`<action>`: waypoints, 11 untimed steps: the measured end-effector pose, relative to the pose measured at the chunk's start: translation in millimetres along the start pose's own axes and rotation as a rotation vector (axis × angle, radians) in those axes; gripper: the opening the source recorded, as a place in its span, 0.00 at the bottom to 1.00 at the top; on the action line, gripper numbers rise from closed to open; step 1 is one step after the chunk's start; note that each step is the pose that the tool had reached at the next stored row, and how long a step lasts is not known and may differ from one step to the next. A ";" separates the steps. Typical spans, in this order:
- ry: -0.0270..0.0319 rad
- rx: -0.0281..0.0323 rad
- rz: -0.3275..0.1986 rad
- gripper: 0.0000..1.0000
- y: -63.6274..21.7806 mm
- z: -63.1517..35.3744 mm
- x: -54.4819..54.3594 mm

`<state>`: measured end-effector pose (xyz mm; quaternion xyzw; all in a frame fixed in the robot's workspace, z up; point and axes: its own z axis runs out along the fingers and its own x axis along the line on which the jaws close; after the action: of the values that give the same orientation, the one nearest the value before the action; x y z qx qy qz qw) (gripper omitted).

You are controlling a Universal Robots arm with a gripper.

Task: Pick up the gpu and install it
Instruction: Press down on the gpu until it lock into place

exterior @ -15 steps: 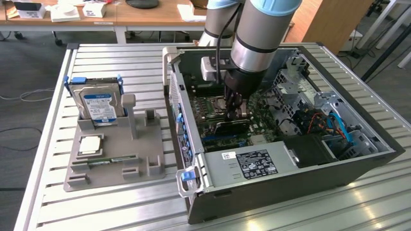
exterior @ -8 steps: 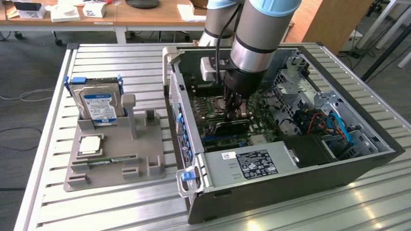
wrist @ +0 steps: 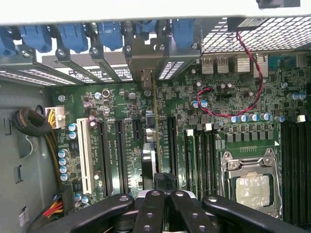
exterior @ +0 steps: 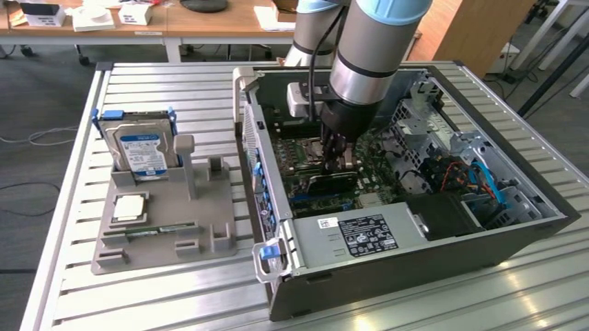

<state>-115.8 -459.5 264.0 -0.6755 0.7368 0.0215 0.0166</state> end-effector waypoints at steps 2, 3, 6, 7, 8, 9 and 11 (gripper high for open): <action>0.0002 -0.0001 0.000 0.11 0.0 0.2 0.1; 0.0007 -0.0002 0.000 0.11 0.0 0.7 0.1; 0.0003 -0.0001 0.000 0.11 0.0 1.6 0.1; 0.0001 0.0000 0.000 0.11 -0.1 1.7 0.1; 0.0001 0.0000 0.000 0.11 -0.1 1.7 0.1; 0.0002 -0.0001 0.000 0.11 -0.1 1.7 0.1; 0.0001 0.0000 0.000 0.11 -0.1 2.1 0.1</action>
<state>-115.8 -459.5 261.9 -0.6756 0.7368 0.0215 0.0166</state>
